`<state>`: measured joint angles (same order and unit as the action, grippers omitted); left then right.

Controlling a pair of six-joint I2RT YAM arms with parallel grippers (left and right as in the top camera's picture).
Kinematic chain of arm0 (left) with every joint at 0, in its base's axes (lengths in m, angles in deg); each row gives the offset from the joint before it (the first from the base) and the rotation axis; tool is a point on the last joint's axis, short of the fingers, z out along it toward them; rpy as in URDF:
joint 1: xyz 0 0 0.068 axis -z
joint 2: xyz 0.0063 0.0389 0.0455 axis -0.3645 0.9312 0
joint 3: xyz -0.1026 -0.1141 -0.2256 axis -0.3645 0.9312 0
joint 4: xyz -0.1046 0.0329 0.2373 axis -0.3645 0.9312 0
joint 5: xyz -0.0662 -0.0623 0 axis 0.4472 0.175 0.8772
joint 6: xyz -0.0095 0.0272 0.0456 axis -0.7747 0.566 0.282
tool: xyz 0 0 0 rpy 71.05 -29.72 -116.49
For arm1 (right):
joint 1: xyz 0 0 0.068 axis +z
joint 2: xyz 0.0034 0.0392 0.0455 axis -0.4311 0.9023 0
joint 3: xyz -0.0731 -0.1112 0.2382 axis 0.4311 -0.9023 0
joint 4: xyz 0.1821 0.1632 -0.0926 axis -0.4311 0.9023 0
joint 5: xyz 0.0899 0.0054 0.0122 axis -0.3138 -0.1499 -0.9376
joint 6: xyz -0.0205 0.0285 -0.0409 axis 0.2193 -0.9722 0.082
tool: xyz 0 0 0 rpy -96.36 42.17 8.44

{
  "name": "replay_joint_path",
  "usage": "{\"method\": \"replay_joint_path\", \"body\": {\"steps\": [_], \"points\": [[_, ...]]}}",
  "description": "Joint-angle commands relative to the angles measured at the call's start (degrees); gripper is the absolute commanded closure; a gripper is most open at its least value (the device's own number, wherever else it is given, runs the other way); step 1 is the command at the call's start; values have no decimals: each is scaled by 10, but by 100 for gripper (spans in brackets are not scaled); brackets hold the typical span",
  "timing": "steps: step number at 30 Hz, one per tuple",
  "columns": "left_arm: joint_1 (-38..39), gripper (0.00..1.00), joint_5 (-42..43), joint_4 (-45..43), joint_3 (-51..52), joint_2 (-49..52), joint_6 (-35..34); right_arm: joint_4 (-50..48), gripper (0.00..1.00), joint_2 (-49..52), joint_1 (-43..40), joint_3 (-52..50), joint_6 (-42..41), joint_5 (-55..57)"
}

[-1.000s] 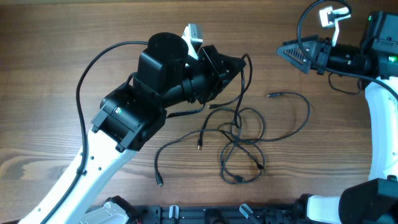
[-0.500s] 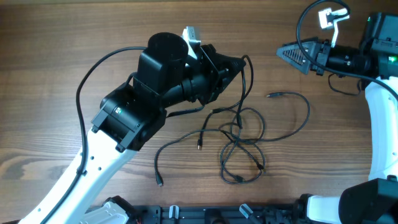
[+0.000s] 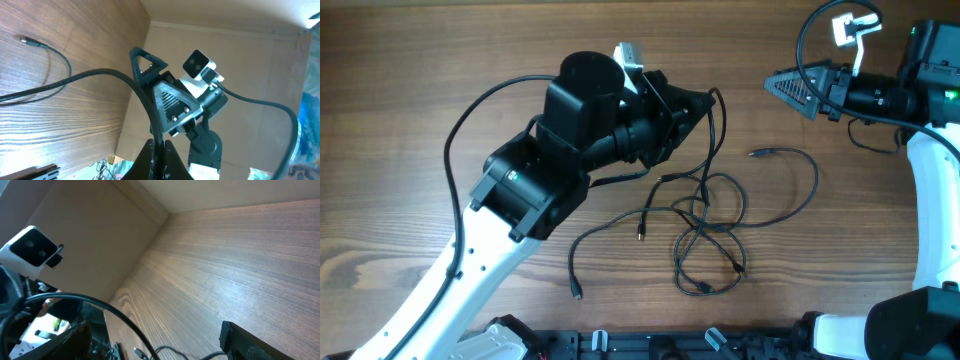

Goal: Untangle cables

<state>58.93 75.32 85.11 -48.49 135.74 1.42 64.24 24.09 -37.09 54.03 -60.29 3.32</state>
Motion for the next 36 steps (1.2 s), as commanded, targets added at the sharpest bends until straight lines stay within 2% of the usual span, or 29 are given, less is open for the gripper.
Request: {"method": "replay_joint_path", "body": {"steps": [1, 20, 24, 27, 29, 36], "points": [[2, 96, -7, 6, -5, 20, -1, 2, 16, -7, 1, 12, 3, 2], [11, 96, -8, 7, -5, 86, 10, 3, 16, -7, 1, 12, 3, 14], [12, 96, -8, 7, -5, 94, 97, 23, 16, -7, 1, 12, 3, 63], [12, 96, -8, 12, -5, 94, 222, 52, 16, -7, 1, 12, 4, 97], [12, 96, -20, 27, -5, 94, 273, 65, 16, -7, 1, 12, 4, 115], [12, 96, -168, 110, -5, 93, 412, 89, 16, -7, 1, 12, 3, 120]]}}
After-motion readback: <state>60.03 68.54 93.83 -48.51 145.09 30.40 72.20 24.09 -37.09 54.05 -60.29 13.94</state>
